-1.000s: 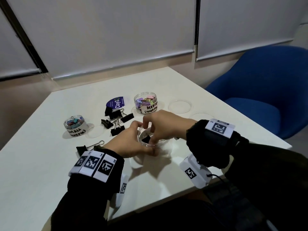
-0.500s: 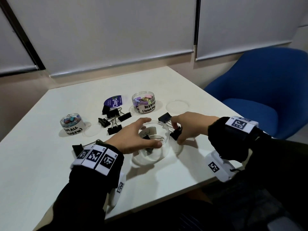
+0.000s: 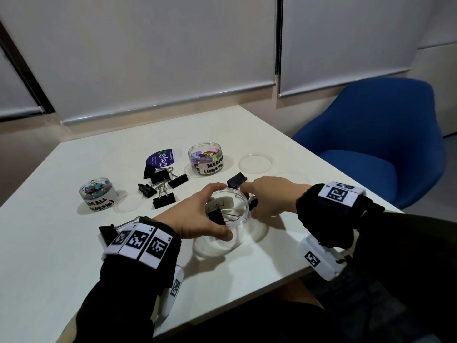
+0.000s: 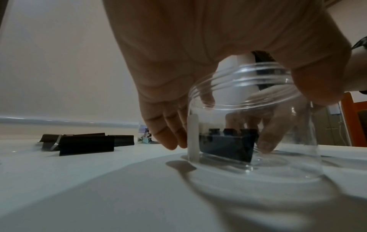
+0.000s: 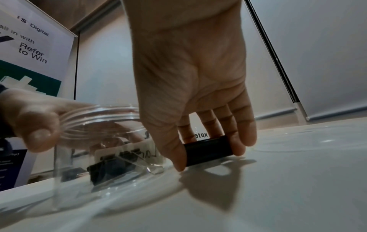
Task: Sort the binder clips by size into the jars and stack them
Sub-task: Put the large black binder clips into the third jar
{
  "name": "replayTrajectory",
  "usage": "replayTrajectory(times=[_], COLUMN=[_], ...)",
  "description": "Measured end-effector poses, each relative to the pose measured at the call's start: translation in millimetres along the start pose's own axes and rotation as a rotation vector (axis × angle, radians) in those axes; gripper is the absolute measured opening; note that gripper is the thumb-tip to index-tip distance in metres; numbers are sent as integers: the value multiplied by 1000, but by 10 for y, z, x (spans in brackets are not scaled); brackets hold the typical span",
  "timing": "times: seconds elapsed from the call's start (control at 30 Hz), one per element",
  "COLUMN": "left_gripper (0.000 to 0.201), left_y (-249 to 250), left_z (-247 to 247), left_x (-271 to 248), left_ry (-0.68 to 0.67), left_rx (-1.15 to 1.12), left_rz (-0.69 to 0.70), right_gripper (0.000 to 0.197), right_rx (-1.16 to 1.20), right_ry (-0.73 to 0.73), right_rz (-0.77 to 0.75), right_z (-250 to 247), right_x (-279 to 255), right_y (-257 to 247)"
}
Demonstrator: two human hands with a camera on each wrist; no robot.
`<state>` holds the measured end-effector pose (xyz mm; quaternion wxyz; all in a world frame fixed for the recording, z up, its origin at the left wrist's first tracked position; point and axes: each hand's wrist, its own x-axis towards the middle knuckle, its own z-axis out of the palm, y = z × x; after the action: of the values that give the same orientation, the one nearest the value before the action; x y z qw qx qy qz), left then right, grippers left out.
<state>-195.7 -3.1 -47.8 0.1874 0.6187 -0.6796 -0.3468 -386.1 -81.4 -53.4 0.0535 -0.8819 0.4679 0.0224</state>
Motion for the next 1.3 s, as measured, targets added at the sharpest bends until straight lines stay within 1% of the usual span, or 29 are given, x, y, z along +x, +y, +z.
replayTrajectory(times=[0.07, 0.1, 0.2, 0.23, 0.3, 0.37, 0.43, 0.53, 0.63, 0.7, 0.73, 0.8, 0.83, 0.9, 0.97, 1.0, 1.03, 1.07, 1.13, 1.17, 1.23, 1.3], left_gripper=[102, 103, 109, 110, 109, 105, 103, 96, 91, 90, 91, 97, 100, 101, 99, 100, 100, 101, 102, 102, 103, 104], left_y=[1, 3, -3, -11, -25, -24, -13, -18, -36, -34, -27, -14, -12, -2, 10, 16, 14, 19, 31, 29, 33, 28], left_z=[-2, -4, 3, 9, 16, 13, 12, 4, 12, 14, 13, 10, 9, 13, 17, 18, 18, 18, 15, 13, 13, 18], left_x=[3, 4, 18, 32, 52, 67, 71, 73, 79, 84, 81, 75, 75, 70, 54, 50, 49, 41, 22, 19, -1, -17], left_ry=[-3, -3, 6, 13, 35, 52, 55, 69, 79, 71, 65, 49, 43, 41, 40, 40, 40, 40, 38, 38, 35, 37], left_rx=[1, 2, 27, 34, 56, 101, 127, 135, 151, 141, 134, 115, 104, 76, 63, 67, 71, 79, 84, 85, 96, 105], left_rz=[2, 1, -3, -4, -13, -16, -11, -3, -1, -3, -6, -15, -17, -17, -25, -24, -27, -25, -31, -31, -27, -30], right_gripper=[39, 38, 29, 26, 20, 19, 18, 16, 22, 22, 20, 25, 28, 31, 23, 20, 20, 25, 43, 50, 59, 69], right_rx=[33, 72, 313, 408, 501, 466, 356, 228, 189, 136, 66, -30, -14, 137, 283, 287, 245, 175, 42, 13, 13, 31], right_ry=[33, 72, 209, 211, 131, 35, -3, 24, 87, 78, 55, 27, 40, 144, 268, 282, 243, 159, -27, -88, -132, -136], right_rz=[16, 25, 31, 4, -92, -151, -174, -205, -270, -286, -274, -234, -215, -171, -102, -62, -23, 13, 51, 52, 29, 13], right_z=[-41, -90, -384, -497, -654, -688, -624, -503, -424, -381, -363, -345, -354, -418, -473, -481, -478, -452, -347, -291, -202, -139], right_x=[-11, -24, -124, -170, -261, -328, -339, -309, -291, -287, -280, -265, -256, -215, -114, -52, -1, 42, 90, 91, 101, 135], right_y=[6, 12, 1, -22, -107, -226, -333, -450, -501, -506, -501, -484, -470, -414, -286, -196, -113, -36, 77, 103, 134, 135])
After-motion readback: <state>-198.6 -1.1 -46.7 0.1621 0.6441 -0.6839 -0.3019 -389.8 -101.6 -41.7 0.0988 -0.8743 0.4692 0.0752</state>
